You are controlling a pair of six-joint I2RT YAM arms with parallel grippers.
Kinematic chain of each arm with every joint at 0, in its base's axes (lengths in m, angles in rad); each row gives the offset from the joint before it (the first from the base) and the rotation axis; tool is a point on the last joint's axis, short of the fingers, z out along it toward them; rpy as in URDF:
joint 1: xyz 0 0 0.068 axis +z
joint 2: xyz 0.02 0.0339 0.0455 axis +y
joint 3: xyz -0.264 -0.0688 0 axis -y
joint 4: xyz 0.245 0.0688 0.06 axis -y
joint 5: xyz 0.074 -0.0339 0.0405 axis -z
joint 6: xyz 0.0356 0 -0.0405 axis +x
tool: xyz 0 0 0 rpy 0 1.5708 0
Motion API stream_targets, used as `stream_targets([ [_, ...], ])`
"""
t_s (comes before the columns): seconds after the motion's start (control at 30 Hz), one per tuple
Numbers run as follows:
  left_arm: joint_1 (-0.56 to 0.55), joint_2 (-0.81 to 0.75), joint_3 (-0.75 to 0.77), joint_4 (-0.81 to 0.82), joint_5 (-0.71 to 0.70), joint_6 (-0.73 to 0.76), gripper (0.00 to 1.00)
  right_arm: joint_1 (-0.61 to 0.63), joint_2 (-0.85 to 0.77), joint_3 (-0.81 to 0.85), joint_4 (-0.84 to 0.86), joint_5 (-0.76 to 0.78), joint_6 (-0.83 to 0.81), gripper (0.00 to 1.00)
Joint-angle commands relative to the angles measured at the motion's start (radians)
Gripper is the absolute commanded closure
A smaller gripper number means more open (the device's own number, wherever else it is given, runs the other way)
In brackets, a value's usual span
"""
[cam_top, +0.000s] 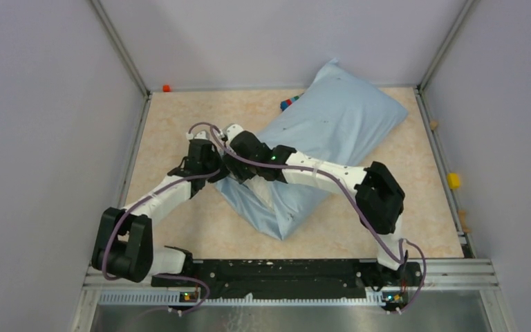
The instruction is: Put the pillow into the pillowcase
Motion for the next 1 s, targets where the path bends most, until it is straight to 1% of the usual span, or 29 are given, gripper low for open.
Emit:
stream_targets([
  [0.0,0.016,-0.061,0.004,0.04,0.028,-0.022,1.0,0.027,0.079,0.049,0.005,0.076,-0.033,0.43],
  [0.03,0.022,-0.071,0.002,0.035,0.027,-0.025,1.0,0.025,0.088,0.04,0.007,0.108,-0.034,0.44],
  [0.07,0.031,-0.081,0.001,0.027,0.023,-0.027,1.0,0.018,0.097,0.032,0.004,0.142,-0.032,0.49],
  [0.1,0.042,-0.091,0.0,0.016,0.02,-0.027,1.0,0.006,0.1,0.027,-0.009,0.163,-0.021,0.63],
  [0.13,0.055,-0.1,0.001,-0.001,0.013,-0.029,1.0,-0.019,0.098,0.016,-0.03,0.17,-0.006,0.89],
  [0.17,0.07,-0.113,-0.004,-0.02,0.003,-0.033,1.0,-0.036,0.084,-0.007,-0.035,0.172,0.009,1.0],
  [0.27,0.125,-0.173,-0.038,-0.037,-0.044,-0.044,1.0,-0.079,0.004,-0.103,-0.016,0.144,0.015,1.0],
  [0.37,0.163,-0.214,-0.059,-0.014,-0.064,-0.045,1.0,-0.085,-0.019,-0.131,-0.052,0.064,0.0,1.0],
  [0.47,0.17,-0.211,-0.023,-0.029,-0.093,-0.05,1.0,-0.074,-0.03,-0.162,-0.046,-0.03,-0.007,1.0],
  [0.53,0.17,-0.208,0.007,-0.029,-0.103,-0.057,1.0,-0.064,-0.022,-0.173,-0.055,-0.064,-0.017,1.0],
  [0.7,0.17,-0.252,0.056,0.021,-0.054,-0.064,1.0,-0.052,0.053,-0.128,-0.118,-0.094,-0.033,1.0],
  [0.87,0.17,-0.32,0.089,0.06,-0.017,-0.029,1.0,-0.052,0.132,-0.067,-0.159,-0.123,-0.051,1.0],
  [0.97,0.17,-0.346,0.098,0.064,0.071,-0.017,1.0,-0.051,0.158,-0.032,-0.157,-0.112,-0.037,1.0],
])
